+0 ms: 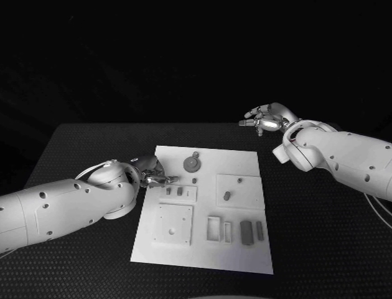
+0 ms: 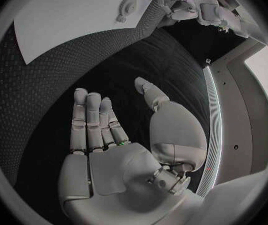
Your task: Assemble the parts on the task board
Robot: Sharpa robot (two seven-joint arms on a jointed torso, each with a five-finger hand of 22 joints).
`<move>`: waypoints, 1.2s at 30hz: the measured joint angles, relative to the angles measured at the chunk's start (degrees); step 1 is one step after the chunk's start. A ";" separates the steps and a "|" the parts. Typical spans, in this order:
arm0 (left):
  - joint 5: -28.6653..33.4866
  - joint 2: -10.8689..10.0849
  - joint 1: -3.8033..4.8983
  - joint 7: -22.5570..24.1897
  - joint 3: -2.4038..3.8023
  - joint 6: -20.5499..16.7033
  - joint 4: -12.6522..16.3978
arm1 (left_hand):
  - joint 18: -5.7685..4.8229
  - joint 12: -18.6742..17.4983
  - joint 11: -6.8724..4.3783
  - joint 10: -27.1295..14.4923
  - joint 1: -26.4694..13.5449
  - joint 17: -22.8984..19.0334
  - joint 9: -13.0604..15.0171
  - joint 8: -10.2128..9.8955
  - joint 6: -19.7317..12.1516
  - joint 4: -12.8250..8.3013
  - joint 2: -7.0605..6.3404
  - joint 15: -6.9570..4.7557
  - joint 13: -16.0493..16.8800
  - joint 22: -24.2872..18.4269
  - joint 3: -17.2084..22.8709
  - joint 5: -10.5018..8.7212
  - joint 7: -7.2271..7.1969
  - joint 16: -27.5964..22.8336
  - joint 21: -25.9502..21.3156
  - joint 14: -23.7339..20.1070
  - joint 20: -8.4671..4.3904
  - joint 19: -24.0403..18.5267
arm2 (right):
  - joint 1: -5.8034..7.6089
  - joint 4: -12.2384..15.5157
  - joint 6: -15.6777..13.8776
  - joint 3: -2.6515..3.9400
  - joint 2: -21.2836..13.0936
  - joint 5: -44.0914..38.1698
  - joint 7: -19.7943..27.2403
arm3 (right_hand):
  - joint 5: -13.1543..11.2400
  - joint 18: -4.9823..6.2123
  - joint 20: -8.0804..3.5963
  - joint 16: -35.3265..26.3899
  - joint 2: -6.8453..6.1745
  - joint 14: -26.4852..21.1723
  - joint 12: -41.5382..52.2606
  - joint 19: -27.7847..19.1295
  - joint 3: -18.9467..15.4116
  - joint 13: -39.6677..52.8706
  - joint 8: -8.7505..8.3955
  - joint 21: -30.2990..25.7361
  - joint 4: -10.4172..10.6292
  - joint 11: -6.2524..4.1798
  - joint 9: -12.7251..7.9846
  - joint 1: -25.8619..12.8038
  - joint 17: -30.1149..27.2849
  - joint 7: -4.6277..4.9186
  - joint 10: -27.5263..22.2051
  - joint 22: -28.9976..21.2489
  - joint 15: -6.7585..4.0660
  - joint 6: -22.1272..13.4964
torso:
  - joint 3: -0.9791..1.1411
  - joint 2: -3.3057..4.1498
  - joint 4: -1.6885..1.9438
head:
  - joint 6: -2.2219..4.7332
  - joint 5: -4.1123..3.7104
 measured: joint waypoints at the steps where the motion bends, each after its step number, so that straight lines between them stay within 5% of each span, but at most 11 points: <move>1: 0.29 -0.03 0.00 0.11 0.37 -0.27 -0.11 | 0.00 0.00 0.16 -0.17 0.13 -0.03 0.00 0.00 -0.32 0.08 -0.13 -0.02 -0.01 0.00 0.02 0.00 0.03 0.00 0.00 -0.29 0.00 0.00 | 0.00 -0.01 0.00 0.00 0.00 0.00 0.00 | 0.00 0.07 0.00 0.00 0.00 0.00 0.00 0.00 0.00 0.00 0.00 0.00 0.00 0.00 0.00 0.00 0.00 0.00 0.00 0.00 0.00 0.00 | 0.01 0.00 0.02 | 0.00 -0.01; 6: 2.78 0.16 0.18 1.52 2.58 -2.04 -1.00 | 0.00 -1.66 0.93 -0.95 2.16 -0.85 -0.43 -1.40 -2.31 0.12 -0.41 0.12 -0.88 0.00 -0.26 0.00 0.85 -1.40 -0.55 -1.51 0.25 -0.76 | -0.01 -0.03 0.01 0.00 -0.01 0.00 0.00 | 0.00 0.23 0.00 0.00 0.00 0.00 0.00 0.00 0.00 0.00 0.00 0.00 0.00 0.00 0.00 0.00 0.00 0.00 0.00 0.00 0.00 0.00 | 0.03 -0.03 0.07 | 0.14 -0.02; 10: 5.95 1.28 0.79 4.31 2.94 -3.38 -2.44 | -0.01 -5.90 2.52 -4.27 6.06 -2.60 -1.31 -3.43 -5.91 -2.26 0.30 1.48 -2.84 -0.66 -1.14 0.00 2.42 -5.35 -3.21 -5.08 1.11 -4.13 | -0.01 -0.17 0.03 0.00 0.18 0.00 0.00 | 0.00 0.23 0.00 0.00 0.23 0.00 0.00 0.00 0.00 -0.05 0.21 0.00 0.00 0.00 0.00 -0.23 0.00 0.00 0.00 0.00 0.00 0.00 | 0.05 -0.04 0.07 | 0.26 -0.02; 13: 8.40 2.55 1.29 7.71 3.00 -4.16 -3.99 | -1.44 -11.78 4.68 -9.49 13.15 -4.80 -3.01 -6.38 -9.83 -8.67 3.18 4.31 -5.50 -1.86 -0.84 0.14 4.61 -10.57 -6.84 -9.94 2.34 -8.84 | -0.03 -0.38 0.05 0.00 0.36 0.00 0.00 | 0.00 0.23 0.00 0.00 0.23 0.00 0.00 0.00 0.00 -0.05 0.21 0.00 0.00 0.00 0.00 -0.23 0.00 0.00 0.00 0.00 0.00 0.00 | 0.05 -0.02 0.00 | 0.40 -0.02; 15: 9.48 3.25 1.42 10.15 3.00 -4.42 -4.86 | -2.28 -15.46 6.17 -11.69 16.87 -6.03 -4.30 -8.02 -10.98 -13.05 5.43 6.43 -7.19 -2.70 -0.87 2.48 5.77 -13.66 -9.20 -12.27 3.23 -11.45 | -0.09 -0.52 0.07 0.01 0.43 0.00 0.00 | 0.00 0.22 0.00 0.00 0.23 0.00 0.00 0.00 0.00 -0.05 0.21 0.00 0.00 0.00 0.00 -0.23 0.00 0.00 0.00 0.00 0.00 0.00 | 0.05 -0.01 -0.04 | 0.47 -0.05; 18: 10.16 4.86 1.69 14.28 2.98 -4.44 -7.21 | -2.27 -19.95 7.54 -15.32 21.61 -7.25 -5.47 -9.69 -12.19 -17.78 6.49 8.39 -9.25 -3.42 0.34 3.55 6.97 -16.89 -11.38 -15.04 4.16 -13.92 | -0.20 -0.63 0.10 0.01 0.50 0.00 0.00 | 0.00 0.21 0.00 0.00 0.23 0.00 0.00 0.00 0.00 -0.05 0.21 0.00 0.00 0.00 0.00 -0.23 -0.05 0.00 0.00 0.00 0.00 0.00 | 0.06 0.03 -0.12 | 0.62 -0.15; 21: 9.42 6.22 1.91 18.16 2.97 -4.27 -8.72 | -2.27 -28.68 10.32 -17.86 26.87 -7.45 -7.31 -12.15 -12.20 -23.30 6.75 9.99 -13.47 -3.51 0.77 2.40 8.05 -18.50 -12.54 -15.56 4.59 -14.66 | -0.23 -0.77 0.12 0.01 0.65 0.00 0.00 | 0.00 0.19 0.00 0.00 0.23 0.00 -0.01 0.00 0.00 -0.05 0.21 0.00 0.00 0.00 0.00 -0.23 -0.05 0.00 0.00 0.00 0.00 0.00 | 0.09 0.04 -0.13 | 0.73 -0.25; 24: 7.32 7.56 1.91 21.46 2.80 -3.88 -9.89 | -2.27 -35.72 11.69 -17.52 29.31 -7.08 -8.58 -13.91 -11.79 -24.57 6.19 10.29 -16.37 -3.40 0.36 2.00 7.64 -19.05 -13.01 -15.27 4.59 -14.66 | -0.25 -0.79 0.15 -0.01 0.83 0.00 0.00 | 0.00 0.17 0.00 0.00 0.23 0.00 -0.01 0.00 0.00 -0.05 0.21 0.00 0.00 0.00 0.01 -0.23 -0.05 0.00 0.00 0.00 0.00 0.00 | 0.09 0.04 -0.15 | 0.85 -0.36; 29: 3.12 9.60 1.90 24.94 2.35 -3.04 -11.36 | -2.28 -43.39 12.29 -17.32 30.53 -5.99 -10.02 -16.04 -11.78 -24.75 5.52 10.74 -18.84 -2.82 -0.45 1.60 7.63 -19.31 -13.29 -14.82 4.60 -14.66 | -0.25 -0.81 0.20 -0.01 0.93 0.00 0.00 | 0.00 0.12 0.00 0.00 0.23 0.00 -0.01 0.00 0.00 -0.11 0.21 0.00 0.00 0.00 -0.04 -0.23 -0.04 0.00 0.00 0.00 0.00 0.00 | 0.09 0.09 -0.16 | 0.94 -0.52; 36: -2.58 11.02 1.86 26.94 2.04 -1.40 -12.60 | -2.32 -47.74 12.54 -17.07 31.55 -4.88 -10.95 -17.52 -12.27 -24.74 4.38 10.89 -20.08 -2.25 -1.25 1.60 8.12 -19.04 -13.29 -14.24 4.28 -14.33 | -0.25 -0.81 0.26 0.01 1.02 0.00 -0.01 | 0.00 -0.13 0.00 0.00 0.23 0.00 -0.01 0.00 0.00 -0.10 0.21 0.00 0.00 0.00 -0.04 -0.23 -0.04 0.00 0.00 0.00 0.00 0.00 | 0.06 0.10 -0.13 | 1.01 -0.71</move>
